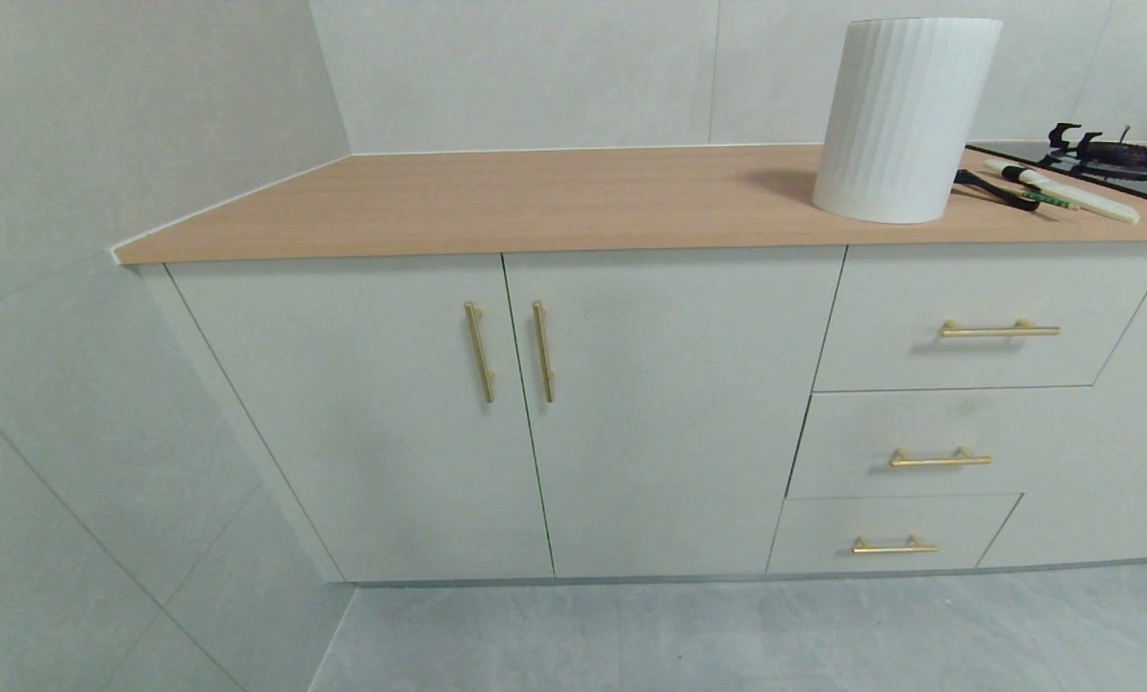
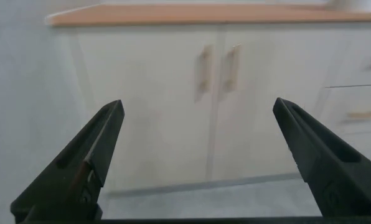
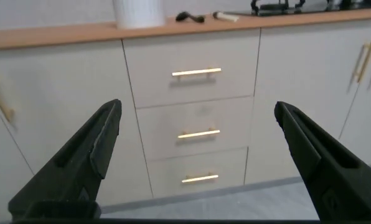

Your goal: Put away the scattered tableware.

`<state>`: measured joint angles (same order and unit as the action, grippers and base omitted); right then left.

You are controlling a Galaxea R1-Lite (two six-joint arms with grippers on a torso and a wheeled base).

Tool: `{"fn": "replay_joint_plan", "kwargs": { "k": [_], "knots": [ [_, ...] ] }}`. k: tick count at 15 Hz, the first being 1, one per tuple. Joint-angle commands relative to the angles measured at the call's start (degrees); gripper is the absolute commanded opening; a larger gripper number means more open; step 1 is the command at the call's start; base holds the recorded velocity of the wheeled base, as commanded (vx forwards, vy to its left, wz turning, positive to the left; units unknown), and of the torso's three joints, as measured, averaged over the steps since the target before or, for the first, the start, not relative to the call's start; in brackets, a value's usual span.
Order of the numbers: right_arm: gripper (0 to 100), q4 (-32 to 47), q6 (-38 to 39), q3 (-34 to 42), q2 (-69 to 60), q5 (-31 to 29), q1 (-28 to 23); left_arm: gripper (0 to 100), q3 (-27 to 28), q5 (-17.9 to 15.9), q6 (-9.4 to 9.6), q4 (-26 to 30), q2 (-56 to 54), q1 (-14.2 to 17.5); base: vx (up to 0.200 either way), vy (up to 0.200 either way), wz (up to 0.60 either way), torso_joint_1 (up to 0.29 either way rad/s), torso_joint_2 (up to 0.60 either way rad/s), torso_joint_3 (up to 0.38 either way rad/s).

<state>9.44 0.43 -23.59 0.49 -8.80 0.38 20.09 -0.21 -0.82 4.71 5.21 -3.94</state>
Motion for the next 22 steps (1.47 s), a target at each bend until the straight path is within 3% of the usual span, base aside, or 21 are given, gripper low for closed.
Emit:
{"fn": "replay_joint_plan", "kwargs": {
  "k": [1,3,5,7,9,13,14,15,16,18,19,20,22],
  "knots": [
    [100,0.1,0.1,4.8,-0.5,0.0,0.0,100,-5.8,-2.7,2.84,0.5,-5.2,3.9,0.0,0.0,0.0,0.0,0.0,0.0],
    [100,-2.1,0.1,12.0,-0.5,0.4,0.0,100,-11.7,-1.0,3.37,-3.8,-5.2,3.9,0.0,0.0,0.0,0.0,0.0,0.0],
    [100,-11.5,-0.4,21.6,-0.5,2.1,0.0,100,-19.6,-0.9,3.45,-10.0,-5.2,3.9,0.0,0.0,0.0,0.0,0.0,0.0],
    [100,-12.8,-1.2,23.6,-0.5,6.2,0.0,100,-20.1,-0.8,2.66,-9.2,-5.2,3.9,0.0,0.0,0.0,0.0,0.0,0.0],
    [100,-8.9,-1.4,23.4,-0.5,7.8,0.0,100,-20.1,-0.8,2.66,-6.9,-5.2,3.9,0.0,0.0,0.0,0.0,0.0,0.0],
    [100,-9.4,-1.6,23.5,-0.5,9.0,0.0,100,-20.1,-0.2,2.57,-7.1,-5.2,3.9,0.0,0.0,0.0,0.0,0.0,0.0],
    [100,-9.3,-1.8,23.5,-0.4,9.1,0.0,100,-20.0,2.7,1.26,-4.0,-5.1,3.9,0.0,0.0,0.0,0.0,0.0,0.0],
    [100,-9.3,-2.1,23.5,-0.3,9.2,0.0,100,-20.0,2.2,-0.15,-4.4,-5.1,3.9,0.0,0.0,0.0,0.0,0.0,0.0],
    [100,-9.3,-2.1,23.5,-0.3,9.2,0.0,100,-20.0,2.2,-0.15,-4.4,-5.1,3.9,0.0,0.0,0.0,0.0,0.0,0.0],
    [100,-9.4,-2.5,23.5,-0.4,9.5,0.0,100,-20.1,1.7,3.19,-4.7,-5.1,3.9,0.0,0.0,0.0,0.0,0.0,0.0],
    [100,-9.4,-2.4,23.5,-0.4,9.5,0.0,100,-20.1,1.7,2.93,-4.8,-5.1,3.9,0.0,0.0,0.0,0.0,0.0,0.0],
    [100,-9.4,-2.4,23.6,-0.5,9.6,0.0,100,-20.1,1.7,1.17,-4.8,-5.1,3.9,0.0,0.0,0.0,0.0,0.0,0.0],
    [100,-9.4,-2.2,23.6,-0.5,9.9,0.0,100,-20.1,1.8,0.73,-4.8,-5.1,3.9,0.0,0.0,0.0,0.0,0.0,0.0]
  ]
}}
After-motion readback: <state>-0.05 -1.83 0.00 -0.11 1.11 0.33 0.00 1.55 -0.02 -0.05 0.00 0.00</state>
